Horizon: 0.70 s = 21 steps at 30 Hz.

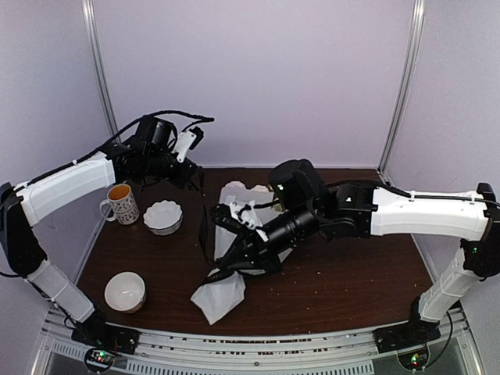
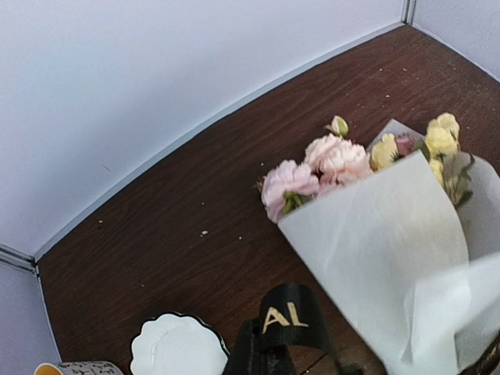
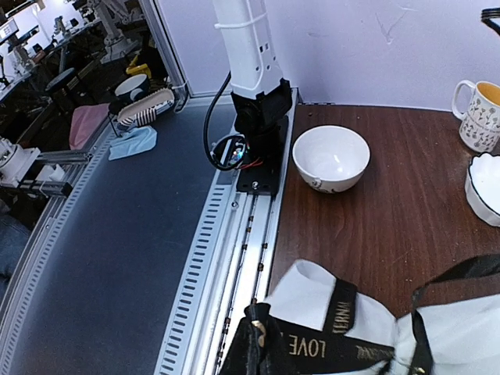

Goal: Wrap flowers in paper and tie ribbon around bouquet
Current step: Cross the half-tied ribbon over the folded bouquet.

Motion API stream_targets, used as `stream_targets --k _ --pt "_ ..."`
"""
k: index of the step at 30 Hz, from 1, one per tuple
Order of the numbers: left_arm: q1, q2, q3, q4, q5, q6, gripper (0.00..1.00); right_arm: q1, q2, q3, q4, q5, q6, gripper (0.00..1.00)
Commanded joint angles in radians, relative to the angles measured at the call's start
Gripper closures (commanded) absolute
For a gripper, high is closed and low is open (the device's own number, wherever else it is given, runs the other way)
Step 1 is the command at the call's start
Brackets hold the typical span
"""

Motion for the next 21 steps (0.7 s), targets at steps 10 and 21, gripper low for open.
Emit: stream_targets --k 10,21 --pt "-0.056 -0.200 -0.114 0.181 0.297 0.025 1.00 -0.235 0.195 0.015 0.079 0.164 0.304 1.00" --pt "-0.312 -0.426 -0.170 0.163 0.441 0.147 1.00 -0.289 0.237 0.050 0.063 0.263 0.365 1.00"
